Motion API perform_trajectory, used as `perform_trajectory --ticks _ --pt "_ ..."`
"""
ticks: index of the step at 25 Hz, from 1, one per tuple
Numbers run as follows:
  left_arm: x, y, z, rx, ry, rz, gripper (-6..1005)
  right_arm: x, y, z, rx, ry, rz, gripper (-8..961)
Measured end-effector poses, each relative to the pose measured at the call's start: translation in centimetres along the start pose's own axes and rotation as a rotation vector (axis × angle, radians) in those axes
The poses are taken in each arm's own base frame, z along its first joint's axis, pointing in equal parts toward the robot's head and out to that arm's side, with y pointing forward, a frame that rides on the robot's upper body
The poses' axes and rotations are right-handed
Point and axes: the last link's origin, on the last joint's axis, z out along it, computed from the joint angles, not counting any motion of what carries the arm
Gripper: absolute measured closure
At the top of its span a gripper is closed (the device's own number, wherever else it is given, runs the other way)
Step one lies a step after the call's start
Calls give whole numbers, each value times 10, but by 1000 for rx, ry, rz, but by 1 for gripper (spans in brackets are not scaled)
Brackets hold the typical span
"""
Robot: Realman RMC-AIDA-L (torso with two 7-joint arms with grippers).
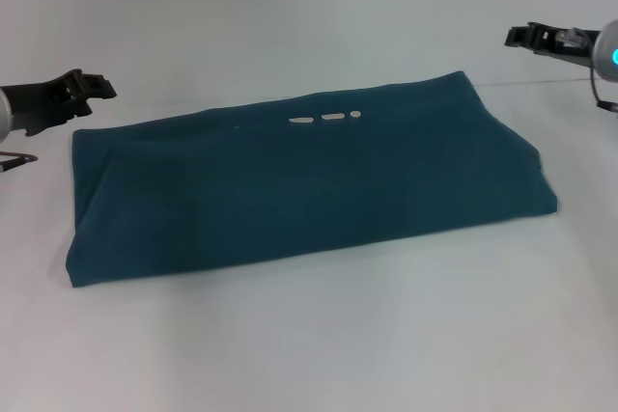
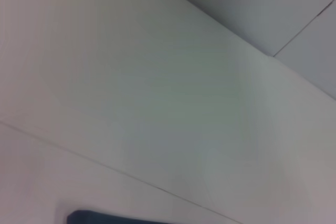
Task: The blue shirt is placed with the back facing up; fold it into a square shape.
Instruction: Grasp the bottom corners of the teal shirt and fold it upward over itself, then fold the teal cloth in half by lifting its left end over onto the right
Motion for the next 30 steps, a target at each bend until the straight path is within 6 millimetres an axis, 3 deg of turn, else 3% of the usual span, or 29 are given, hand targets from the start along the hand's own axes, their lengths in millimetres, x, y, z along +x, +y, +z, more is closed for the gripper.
perform_trajectory --ticks 7,10,11,12,18,23,30 --pt "-6 -12 -12 -30 -17 -38 572 7 -20 -16 -64 62 80 391" --pt "-17 -17 -24 -99 -43 -89 508 18 -33 -46 -218 97 168 287" --pt "-22 -19 -28 -125 -52 -107 391 23 -36 -53 -250 99 188 252" --pt "-26 -20 -32 -153 -56 -125 274 29 -39 -61 -293 103 215 252" --pt "-57 -29 -56 -322 -83 -260 188 64 -56 -102 -480 123 323 250" --pt "-81 -39 -67 -367 -99 -348 188 80 -58 -124 -581 154 329 250" --pt "-107 -63 -78 -371 -88 -514 188 86 -54 -127 -618 168 313 250"
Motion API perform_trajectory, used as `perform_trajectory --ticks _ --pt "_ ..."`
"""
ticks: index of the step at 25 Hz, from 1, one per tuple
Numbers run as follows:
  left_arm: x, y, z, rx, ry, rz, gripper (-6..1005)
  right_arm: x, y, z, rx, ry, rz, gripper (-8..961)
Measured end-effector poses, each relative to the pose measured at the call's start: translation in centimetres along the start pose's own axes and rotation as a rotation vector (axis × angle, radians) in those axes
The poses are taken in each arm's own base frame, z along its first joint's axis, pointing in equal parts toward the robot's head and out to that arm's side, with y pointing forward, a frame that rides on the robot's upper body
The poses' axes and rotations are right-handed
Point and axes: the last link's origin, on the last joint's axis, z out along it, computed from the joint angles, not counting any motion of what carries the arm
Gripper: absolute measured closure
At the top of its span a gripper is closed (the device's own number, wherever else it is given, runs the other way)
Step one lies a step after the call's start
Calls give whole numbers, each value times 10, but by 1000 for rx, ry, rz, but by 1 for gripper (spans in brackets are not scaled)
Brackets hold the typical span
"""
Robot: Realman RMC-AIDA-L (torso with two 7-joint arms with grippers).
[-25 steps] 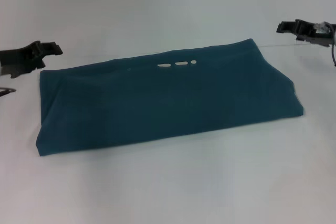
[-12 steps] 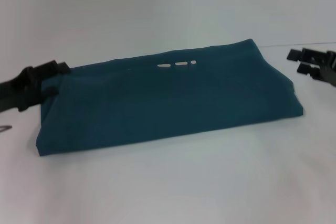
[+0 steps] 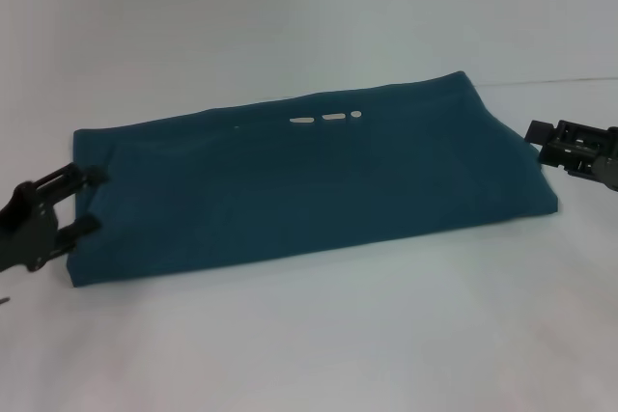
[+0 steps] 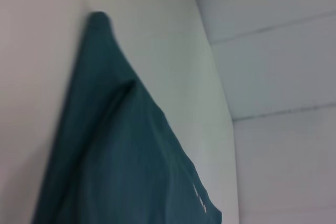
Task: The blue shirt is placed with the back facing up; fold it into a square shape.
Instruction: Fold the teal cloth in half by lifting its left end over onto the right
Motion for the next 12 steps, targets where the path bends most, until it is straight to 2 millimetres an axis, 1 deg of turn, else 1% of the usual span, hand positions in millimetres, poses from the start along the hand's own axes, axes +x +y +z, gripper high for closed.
perform_trajectory --ticks 5,9,12 --pt "-7 -16 -9 3 30 -82 188 1 0 2 -5 4 -6 250" --pt "-11 -23 -16 13 40 -125 188 -1 1 1 -4 3 -11 250" --pt "-11 -25 -17 22 45 -136 188 -3 -1 0 4 -1 -13 250"
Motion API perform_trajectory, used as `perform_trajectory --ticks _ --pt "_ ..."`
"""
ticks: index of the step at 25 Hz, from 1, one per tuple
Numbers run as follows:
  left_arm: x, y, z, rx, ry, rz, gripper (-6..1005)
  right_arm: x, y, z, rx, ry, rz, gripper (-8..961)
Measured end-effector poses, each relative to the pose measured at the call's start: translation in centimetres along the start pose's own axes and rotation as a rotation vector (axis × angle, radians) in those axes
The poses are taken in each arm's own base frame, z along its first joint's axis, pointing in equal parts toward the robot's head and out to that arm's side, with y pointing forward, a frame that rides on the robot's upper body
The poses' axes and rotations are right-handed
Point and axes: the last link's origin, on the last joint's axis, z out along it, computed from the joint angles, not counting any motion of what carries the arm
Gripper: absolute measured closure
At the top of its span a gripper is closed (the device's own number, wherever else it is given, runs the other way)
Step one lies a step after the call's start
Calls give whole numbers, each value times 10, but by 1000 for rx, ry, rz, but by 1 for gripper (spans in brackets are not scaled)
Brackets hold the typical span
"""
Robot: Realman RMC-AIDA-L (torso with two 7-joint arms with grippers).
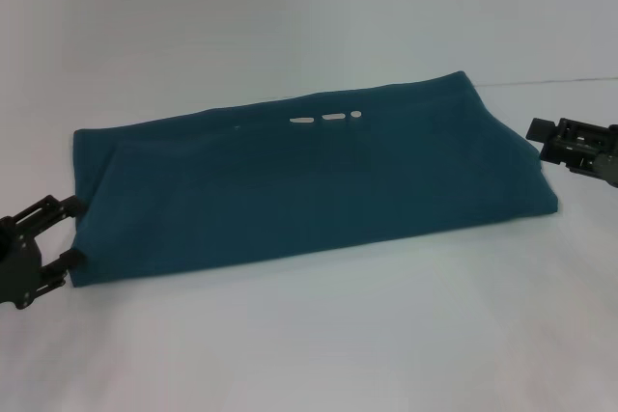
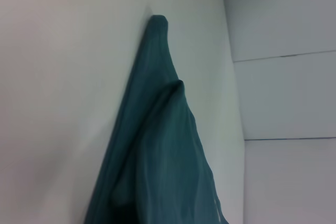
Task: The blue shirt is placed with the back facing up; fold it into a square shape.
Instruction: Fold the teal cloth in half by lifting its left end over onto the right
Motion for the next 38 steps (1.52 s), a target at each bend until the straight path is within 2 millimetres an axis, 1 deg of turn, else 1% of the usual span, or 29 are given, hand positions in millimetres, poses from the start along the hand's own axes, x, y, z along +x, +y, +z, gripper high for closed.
perform_trajectory --ticks 6,12,15,20,27,38 --pt "1 -5 8 34 25 -16 188 4 -5 -1 15 -5 13 250" --pt "-2 -18 11 94 36 -28 188 5 -10 -2 29 -7 27 250" --pt "-1 -20 10 111 32 -21 188 5 -11 -2 34 -9 28 250" --pt "-1 -15 4 87 10 -13 188 6 -12 -3 35 -8 30 251" --pt "-5 -21 -7 95 -6 -55 188 7 -13 -4 40 -9 32 251" --pt "-6 -28 -5 117 18 -103 188 9 -15 -5 43 -10 40 251"
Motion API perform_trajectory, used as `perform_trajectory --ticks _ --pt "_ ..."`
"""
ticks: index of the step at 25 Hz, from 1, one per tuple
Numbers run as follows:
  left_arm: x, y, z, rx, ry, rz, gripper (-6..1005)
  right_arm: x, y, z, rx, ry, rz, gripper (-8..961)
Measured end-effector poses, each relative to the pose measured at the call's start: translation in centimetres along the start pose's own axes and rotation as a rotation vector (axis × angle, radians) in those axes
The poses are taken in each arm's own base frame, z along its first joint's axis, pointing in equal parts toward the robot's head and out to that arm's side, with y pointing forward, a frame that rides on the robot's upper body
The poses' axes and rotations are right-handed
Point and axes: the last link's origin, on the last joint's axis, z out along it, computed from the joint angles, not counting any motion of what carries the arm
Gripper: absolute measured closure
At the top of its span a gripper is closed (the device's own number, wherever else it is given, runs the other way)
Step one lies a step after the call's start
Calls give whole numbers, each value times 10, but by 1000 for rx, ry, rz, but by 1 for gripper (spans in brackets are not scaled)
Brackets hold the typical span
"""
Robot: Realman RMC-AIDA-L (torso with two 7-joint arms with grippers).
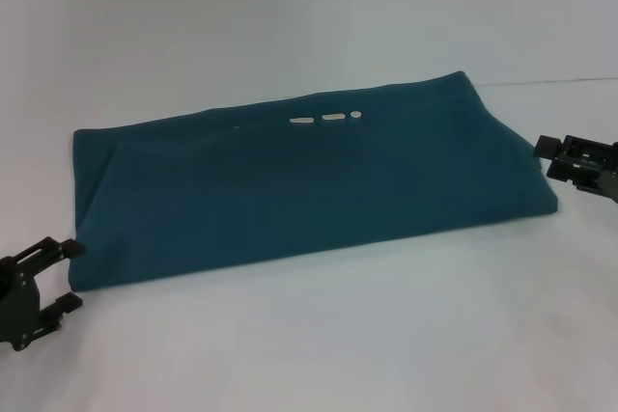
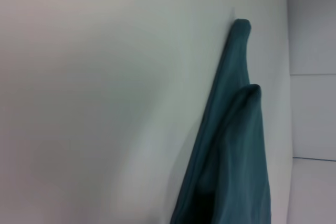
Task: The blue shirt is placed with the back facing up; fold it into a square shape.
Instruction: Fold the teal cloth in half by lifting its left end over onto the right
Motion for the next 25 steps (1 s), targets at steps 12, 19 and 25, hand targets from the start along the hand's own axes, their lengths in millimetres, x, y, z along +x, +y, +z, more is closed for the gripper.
perform_trajectory --ticks 12,19,25 --pt "-1 -1 8 10 10 -19 187 2 -1 0 1 2 7 251" --pt "-1 -1 13 18 13 -26 187 3 -3 -1 3 -5 14 251" --pt "1 7 23 17 7 -15 187 4 -4 -3 6 -7 17 251"
